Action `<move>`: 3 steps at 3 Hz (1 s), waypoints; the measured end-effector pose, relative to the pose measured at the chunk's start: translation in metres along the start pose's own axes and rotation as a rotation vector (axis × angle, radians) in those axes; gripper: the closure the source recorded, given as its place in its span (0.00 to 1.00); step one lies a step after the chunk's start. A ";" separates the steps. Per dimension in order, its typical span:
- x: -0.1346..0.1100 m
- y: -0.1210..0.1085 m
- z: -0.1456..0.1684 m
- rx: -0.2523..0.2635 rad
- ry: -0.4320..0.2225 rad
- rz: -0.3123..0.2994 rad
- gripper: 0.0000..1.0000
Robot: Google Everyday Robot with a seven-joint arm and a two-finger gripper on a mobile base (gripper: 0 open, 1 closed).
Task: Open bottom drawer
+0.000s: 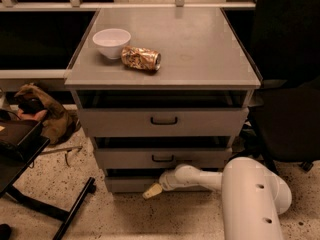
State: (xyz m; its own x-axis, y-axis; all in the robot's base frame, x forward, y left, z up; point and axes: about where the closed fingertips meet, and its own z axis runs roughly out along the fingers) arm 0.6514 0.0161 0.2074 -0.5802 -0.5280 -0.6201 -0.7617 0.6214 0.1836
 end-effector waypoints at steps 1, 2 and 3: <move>0.016 0.017 0.001 -0.061 0.061 -0.003 0.00; 0.019 0.019 0.003 -0.068 0.065 0.000 0.00; 0.019 0.021 0.000 -0.070 0.068 0.002 0.00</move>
Offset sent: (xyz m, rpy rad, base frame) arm -0.0218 0.0022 -0.0074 -0.0116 0.0673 0.0507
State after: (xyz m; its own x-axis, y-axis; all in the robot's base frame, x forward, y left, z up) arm 0.6245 0.0188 0.1996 -0.5984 -0.5661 -0.5670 -0.7773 0.5817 0.2396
